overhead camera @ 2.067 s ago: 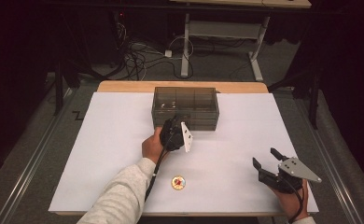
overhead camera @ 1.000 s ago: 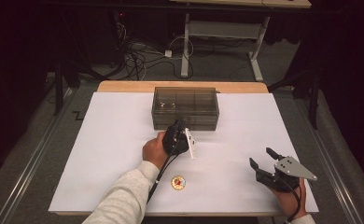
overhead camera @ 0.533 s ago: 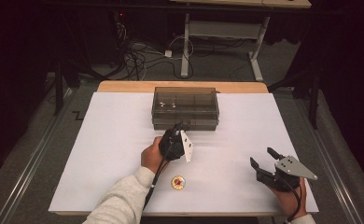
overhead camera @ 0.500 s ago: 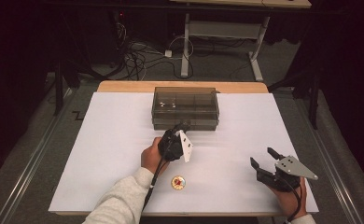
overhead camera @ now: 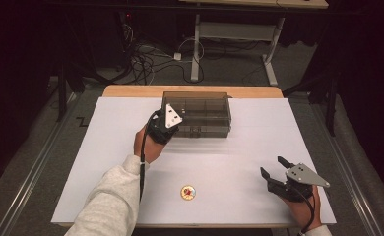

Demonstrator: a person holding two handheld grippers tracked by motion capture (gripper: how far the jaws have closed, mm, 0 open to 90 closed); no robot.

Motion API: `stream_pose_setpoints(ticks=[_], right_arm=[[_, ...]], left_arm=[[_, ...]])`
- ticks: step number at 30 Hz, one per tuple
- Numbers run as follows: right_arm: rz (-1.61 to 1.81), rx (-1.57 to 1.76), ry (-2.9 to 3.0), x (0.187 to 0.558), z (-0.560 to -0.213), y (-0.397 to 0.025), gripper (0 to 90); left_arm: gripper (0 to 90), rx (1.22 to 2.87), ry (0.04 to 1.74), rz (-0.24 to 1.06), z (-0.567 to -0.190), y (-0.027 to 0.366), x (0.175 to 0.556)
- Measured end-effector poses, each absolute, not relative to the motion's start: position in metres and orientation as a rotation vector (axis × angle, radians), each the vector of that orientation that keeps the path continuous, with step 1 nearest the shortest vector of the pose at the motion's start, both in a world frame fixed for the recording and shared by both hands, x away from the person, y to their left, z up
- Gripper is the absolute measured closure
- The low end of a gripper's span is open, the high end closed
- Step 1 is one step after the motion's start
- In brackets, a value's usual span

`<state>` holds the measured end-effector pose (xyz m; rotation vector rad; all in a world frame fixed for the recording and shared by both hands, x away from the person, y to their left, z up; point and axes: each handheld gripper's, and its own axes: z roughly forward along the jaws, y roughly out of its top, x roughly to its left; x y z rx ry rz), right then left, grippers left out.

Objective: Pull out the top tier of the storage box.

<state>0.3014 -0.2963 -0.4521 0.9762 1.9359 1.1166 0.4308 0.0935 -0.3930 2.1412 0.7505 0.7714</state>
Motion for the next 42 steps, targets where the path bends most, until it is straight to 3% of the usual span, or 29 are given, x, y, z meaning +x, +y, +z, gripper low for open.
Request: stream_pose_setpoints(ticks=[13, 19, 42], right_arm=[[1.116, 0.994, 1.954, 0.304, -0.454, -0.297, 31.0], [1.116, 0.986, 1.967, 0.303, -0.453, -0.297, 31.1], [1.092, 0.963, 2.015, 0.303, -0.455, -0.292, 31.9]], left_arm=[[84.5, 2.255, 0.800, 0.646, -0.410, 0.094, 0.449], [83.3, 2.233, 0.814, 0.603, -0.412, 0.101, 0.444], [86.4, 2.224, 0.794, 0.599, -0.416, 0.107, 0.427]])
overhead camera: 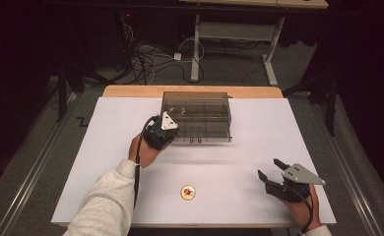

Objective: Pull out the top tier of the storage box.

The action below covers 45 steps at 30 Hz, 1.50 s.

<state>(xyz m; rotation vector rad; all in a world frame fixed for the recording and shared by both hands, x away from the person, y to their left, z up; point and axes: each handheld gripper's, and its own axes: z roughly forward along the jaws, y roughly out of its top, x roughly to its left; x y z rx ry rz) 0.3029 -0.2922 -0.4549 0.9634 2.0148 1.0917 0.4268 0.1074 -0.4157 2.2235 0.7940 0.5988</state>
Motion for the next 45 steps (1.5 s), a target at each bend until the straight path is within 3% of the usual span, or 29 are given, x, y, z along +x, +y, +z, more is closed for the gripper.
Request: stream_pose_setpoints(ticks=[29, 39, 45], right_arm=[[1.090, 0.970, 2.018, 0.303, -0.455, -0.294, 31.7], [1.093, 0.972, 2.010, 0.302, -0.454, -0.295, 31.2], [1.090, 0.976, 2.012, 0.302, -0.454, -0.295, 31.2]], left_arm=[[85.9, 2.241, 0.778, 0.563, -0.416, 0.112, 0.417], [85.8, 2.158, 0.723, 0.598, -0.394, 0.122, 0.404], [76.7, 2.141, 0.681, 0.604, -0.384, 0.134, 0.390]])
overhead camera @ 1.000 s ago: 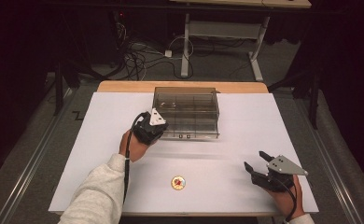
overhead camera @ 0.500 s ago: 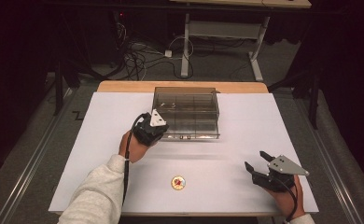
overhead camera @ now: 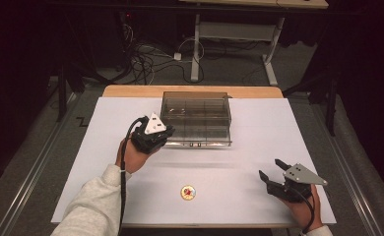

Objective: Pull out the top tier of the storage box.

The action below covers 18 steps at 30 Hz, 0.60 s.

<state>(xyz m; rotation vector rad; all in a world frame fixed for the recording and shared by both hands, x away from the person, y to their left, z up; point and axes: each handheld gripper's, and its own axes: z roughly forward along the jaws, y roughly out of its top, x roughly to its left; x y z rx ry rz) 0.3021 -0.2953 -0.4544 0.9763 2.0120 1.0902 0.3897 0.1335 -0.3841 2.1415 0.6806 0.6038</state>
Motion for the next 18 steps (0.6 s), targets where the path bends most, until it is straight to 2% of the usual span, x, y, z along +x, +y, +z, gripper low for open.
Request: stream_pose_setpoints(ticks=[1, 4, 6, 7, 8, 10, 18], right_arm=[[1.091, 0.974, 2.012, 0.302, -0.454, -0.295, 31.2], [1.092, 0.971, 2.013, 0.302, -0.454, -0.295, 31.2], [1.089, 0.973, 2.013, 0.302, -0.454, -0.295, 31.2], [1.089, 0.975, 2.014, 0.302, -0.455, -0.295, 31.2], [1.088, 0.974, 2.014, 0.302, -0.455, -0.295, 31.2], [1.088, 0.975, 2.014, 0.302, -0.455, -0.295, 31.2], [1.083, 0.975, 2.014, 0.301, -0.454, -0.294, 31.2]], left_arm=[[76.5, 2.141, 0.681, 0.604, -0.384, 0.134, 0.390], [65.8, 2.136, 0.651, 0.597, -0.382, 0.138, 0.380], [64.7, 2.138, 0.631, 0.595, -0.382, 0.141, 0.373], [54.2, 2.139, 0.628, 0.605, -0.383, 0.142, 0.369], [53.4, 2.133, 0.619, 0.609, -0.384, 0.145, 0.364], [43.0, 2.128, 0.621, 0.650, -0.386, 0.149, 0.357], [22.1, 2.117, 0.580, 0.585, -0.397, 0.151, 0.335]])
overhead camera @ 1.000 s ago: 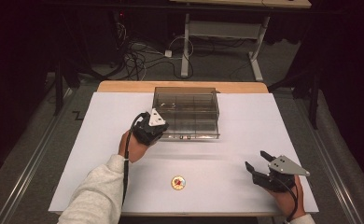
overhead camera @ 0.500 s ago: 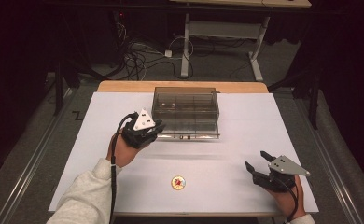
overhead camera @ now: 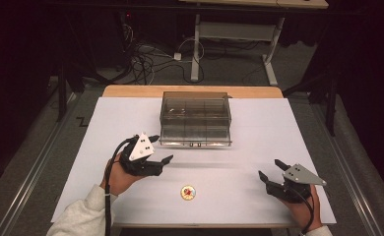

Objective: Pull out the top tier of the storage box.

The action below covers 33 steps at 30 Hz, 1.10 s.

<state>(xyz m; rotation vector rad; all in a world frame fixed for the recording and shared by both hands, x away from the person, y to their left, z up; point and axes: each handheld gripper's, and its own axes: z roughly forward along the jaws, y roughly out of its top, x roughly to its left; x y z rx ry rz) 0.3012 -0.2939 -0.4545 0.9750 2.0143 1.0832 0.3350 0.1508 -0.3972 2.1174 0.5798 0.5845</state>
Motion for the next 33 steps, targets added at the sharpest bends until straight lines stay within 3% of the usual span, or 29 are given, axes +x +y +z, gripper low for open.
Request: stream_pose_setpoints(ticks=[5, 13, 24, 33], right_arm=[[1.082, 0.978, 2.016, 0.301, -0.455, -0.294, 31.0], [1.067, 0.971, 2.019, 0.301, -0.455, -0.292, 30.1], [1.058, 0.964, 2.019, 0.302, -0.456, -0.290, 25.4], [1.078, 0.988, 2.021, 0.303, -0.457, -0.292, 25.3]], left_arm=[[22.0, 2.131, 0.539, 0.468, -0.410, 0.145, 0.322], [22.0, 2.287, 0.542, 0.300, -0.440, 0.124, 0.311], [22.3, 2.427, 0.532, 0.189, -0.472, 0.097, 0.312], [26.4, 2.366, 0.558, 0.169, -0.479, 0.087, 0.311]])
